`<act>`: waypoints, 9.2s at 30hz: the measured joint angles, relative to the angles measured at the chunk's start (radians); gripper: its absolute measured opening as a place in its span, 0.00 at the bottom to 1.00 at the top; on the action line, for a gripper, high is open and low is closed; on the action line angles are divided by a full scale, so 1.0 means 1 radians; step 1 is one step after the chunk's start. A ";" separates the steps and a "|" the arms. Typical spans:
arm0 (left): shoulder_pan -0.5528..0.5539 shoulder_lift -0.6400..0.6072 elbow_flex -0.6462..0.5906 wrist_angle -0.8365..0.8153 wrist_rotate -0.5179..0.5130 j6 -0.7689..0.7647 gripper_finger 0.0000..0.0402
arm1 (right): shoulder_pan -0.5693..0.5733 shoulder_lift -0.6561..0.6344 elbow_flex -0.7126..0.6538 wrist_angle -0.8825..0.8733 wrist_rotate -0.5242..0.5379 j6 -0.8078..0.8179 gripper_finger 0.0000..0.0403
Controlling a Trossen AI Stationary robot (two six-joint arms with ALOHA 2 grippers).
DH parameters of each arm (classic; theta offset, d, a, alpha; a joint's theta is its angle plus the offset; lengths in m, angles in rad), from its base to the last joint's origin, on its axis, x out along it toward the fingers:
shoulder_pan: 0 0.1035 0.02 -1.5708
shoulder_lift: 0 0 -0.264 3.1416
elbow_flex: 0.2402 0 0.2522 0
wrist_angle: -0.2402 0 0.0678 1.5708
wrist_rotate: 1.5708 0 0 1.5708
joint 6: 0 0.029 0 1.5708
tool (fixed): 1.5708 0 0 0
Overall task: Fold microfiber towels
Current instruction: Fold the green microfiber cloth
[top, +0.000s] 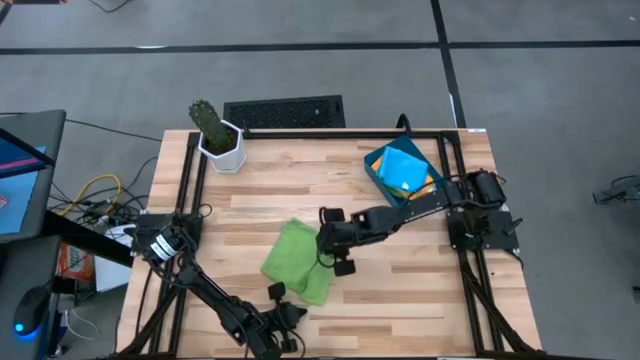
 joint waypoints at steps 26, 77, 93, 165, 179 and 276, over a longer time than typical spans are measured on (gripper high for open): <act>0.058 -0.137 -0.064 0.028 -0.255 0.199 0.02 | 0.112 -0.006 -0.542 1.165 0.241 0.128 0.18; 0.042 -0.138 -0.275 -0.031 -0.164 -0.351 0.02 | 0.280 0.317 -0.303 1.308 0.201 0.158 0.17; 0.021 -0.138 -0.274 -0.005 -0.135 -0.338 0.02 | 0.213 0.328 -0.257 1.261 0.185 0.183 0.17; 0.178 -0.205 -0.392 -0.009 -0.177 -0.178 0.02 | 0.113 0.068 -0.345 0.989 0.307 0.179 0.43; 0.178 -0.205 -0.392 -0.009 -0.175 -0.195 0.02 | 0.049 0.247 -0.341 1.018 0.238 0.292 0.21; 0.177 -0.176 -0.391 0.149 -0.158 -0.240 0.02 | -0.141 0.179 -0.145 0.677 -0.211 -0.190 0.39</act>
